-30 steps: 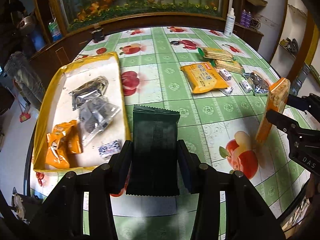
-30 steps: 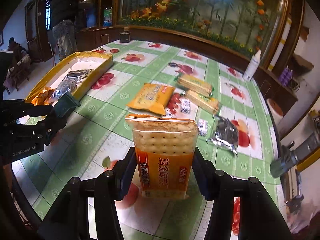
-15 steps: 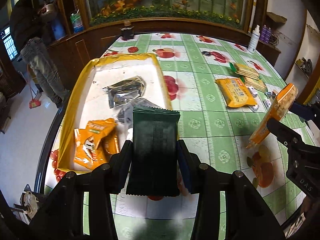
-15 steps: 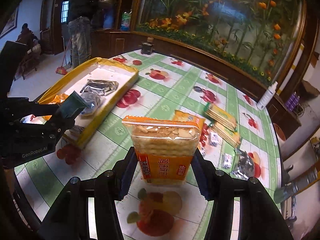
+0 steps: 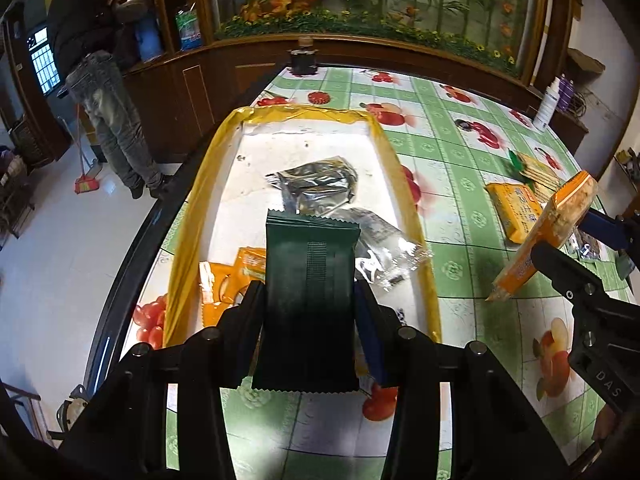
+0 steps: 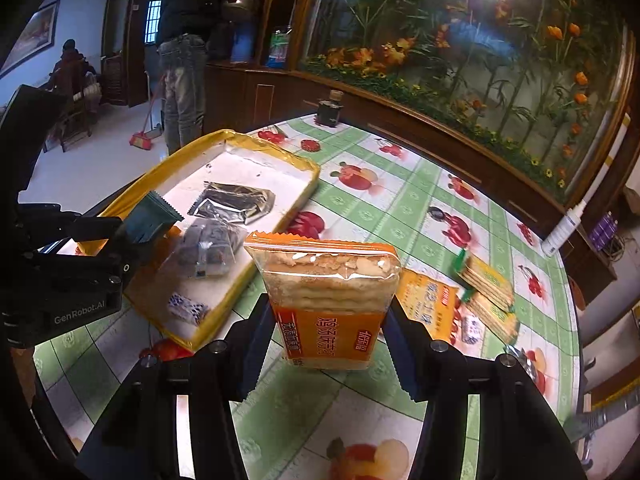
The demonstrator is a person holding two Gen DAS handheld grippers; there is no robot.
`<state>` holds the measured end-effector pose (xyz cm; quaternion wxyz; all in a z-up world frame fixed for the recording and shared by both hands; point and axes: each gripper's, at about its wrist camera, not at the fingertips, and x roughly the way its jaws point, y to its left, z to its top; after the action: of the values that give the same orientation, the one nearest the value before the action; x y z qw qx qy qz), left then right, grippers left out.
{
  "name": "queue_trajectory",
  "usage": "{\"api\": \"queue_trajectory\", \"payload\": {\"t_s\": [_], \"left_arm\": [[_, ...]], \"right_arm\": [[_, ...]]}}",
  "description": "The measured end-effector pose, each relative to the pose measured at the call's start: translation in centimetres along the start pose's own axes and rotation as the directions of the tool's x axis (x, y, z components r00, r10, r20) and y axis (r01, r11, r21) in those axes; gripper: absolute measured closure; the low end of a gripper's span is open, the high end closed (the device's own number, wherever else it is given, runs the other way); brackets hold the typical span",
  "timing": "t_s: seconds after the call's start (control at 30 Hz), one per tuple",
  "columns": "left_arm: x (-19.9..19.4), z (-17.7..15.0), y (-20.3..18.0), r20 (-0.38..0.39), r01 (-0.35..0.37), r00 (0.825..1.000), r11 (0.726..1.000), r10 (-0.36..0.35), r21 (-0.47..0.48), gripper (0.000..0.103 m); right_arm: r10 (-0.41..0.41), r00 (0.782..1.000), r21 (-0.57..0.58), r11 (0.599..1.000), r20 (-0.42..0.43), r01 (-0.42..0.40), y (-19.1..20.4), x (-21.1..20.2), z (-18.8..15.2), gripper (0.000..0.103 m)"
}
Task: Organize snacks
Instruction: 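Carry green packet and cracker pack into the tray and open both tools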
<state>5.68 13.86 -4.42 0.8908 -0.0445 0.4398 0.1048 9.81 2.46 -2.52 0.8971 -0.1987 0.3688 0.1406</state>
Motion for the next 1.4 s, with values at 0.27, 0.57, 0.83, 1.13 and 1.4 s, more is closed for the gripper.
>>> {"api": "queue_trajectory", "payload": {"t_s": [0.27, 0.57, 0.83, 1.13, 1.4], "left_arm": [[3.0, 2.6, 2.6, -0.037, -0.041, 0.999, 0.996, 0.038, -0.082, 0.060], [7.7, 6.3, 5.1, -0.099, -0.108, 0.990, 0.988, 0.097, -0.106, 0.060], [9.6, 6.0, 5.5, -0.153, -0.118, 0.983, 0.989, 0.102, -0.093, 0.060], [9.6, 5.7, 5.2, -0.173, -0.135, 0.978, 0.986, 0.117, -0.096, 0.053], [6.0, 5.3, 4.5, -0.078, -0.133, 0.989, 0.983, 0.123, -0.130, 0.041]], "right_arm": [[0.165, 0.986, 0.093, 0.982, 0.009, -0.165, 0.4, 4.2, 4.1, 0.048], [0.282, 0.959, 0.201, 0.940, -0.006, -0.275, 0.8, 13.1, 11.4, 0.048], [0.338, 0.939, 0.212, 0.924, -0.064, -0.318, 2.4, 18.9, 13.6, 0.048], [0.353, 0.930, 0.245, 0.915, -0.105, -0.320, 2.5, 21.1, 12.6, 0.041], [0.340, 0.940, 0.282, 0.906, -0.034, -0.317, -0.4, 16.1, 10.5, 0.026]]}}
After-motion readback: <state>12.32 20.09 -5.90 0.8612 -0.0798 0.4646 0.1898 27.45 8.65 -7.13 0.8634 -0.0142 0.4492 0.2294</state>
